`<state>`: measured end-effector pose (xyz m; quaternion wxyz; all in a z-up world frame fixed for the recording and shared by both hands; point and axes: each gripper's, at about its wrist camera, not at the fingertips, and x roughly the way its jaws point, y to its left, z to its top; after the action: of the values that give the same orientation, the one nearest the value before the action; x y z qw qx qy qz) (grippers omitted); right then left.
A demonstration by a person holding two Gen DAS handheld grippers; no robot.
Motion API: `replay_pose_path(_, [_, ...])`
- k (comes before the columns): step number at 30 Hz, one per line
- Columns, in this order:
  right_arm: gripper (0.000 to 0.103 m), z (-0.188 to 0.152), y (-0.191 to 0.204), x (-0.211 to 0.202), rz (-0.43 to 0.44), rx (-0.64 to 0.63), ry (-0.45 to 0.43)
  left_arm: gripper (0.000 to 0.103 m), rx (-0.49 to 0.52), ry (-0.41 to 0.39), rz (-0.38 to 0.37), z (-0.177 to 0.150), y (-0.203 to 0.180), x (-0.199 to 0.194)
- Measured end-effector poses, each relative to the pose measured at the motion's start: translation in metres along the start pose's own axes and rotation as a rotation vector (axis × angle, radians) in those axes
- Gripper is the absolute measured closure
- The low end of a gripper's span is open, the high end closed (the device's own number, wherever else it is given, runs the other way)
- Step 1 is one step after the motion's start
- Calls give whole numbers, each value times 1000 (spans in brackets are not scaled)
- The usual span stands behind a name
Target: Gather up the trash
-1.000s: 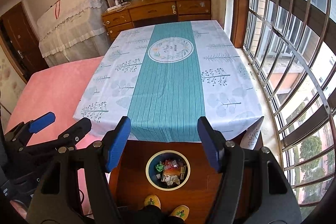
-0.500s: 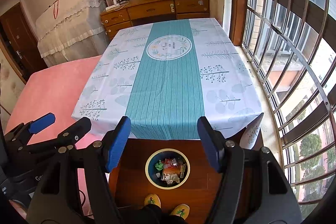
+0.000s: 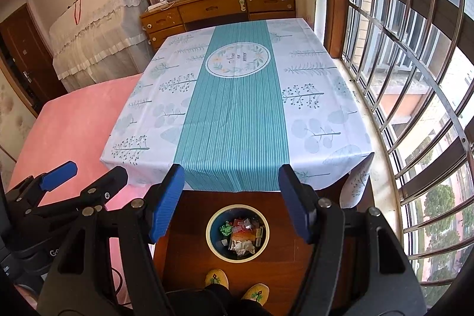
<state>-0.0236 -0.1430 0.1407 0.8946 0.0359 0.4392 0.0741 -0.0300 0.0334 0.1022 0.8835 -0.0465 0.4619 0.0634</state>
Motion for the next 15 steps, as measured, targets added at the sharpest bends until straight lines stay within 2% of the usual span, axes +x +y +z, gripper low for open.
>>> replay_pose_path(15, [40,0,-1,2,-2,5,8,14,4,18,3,-6,-4,3])
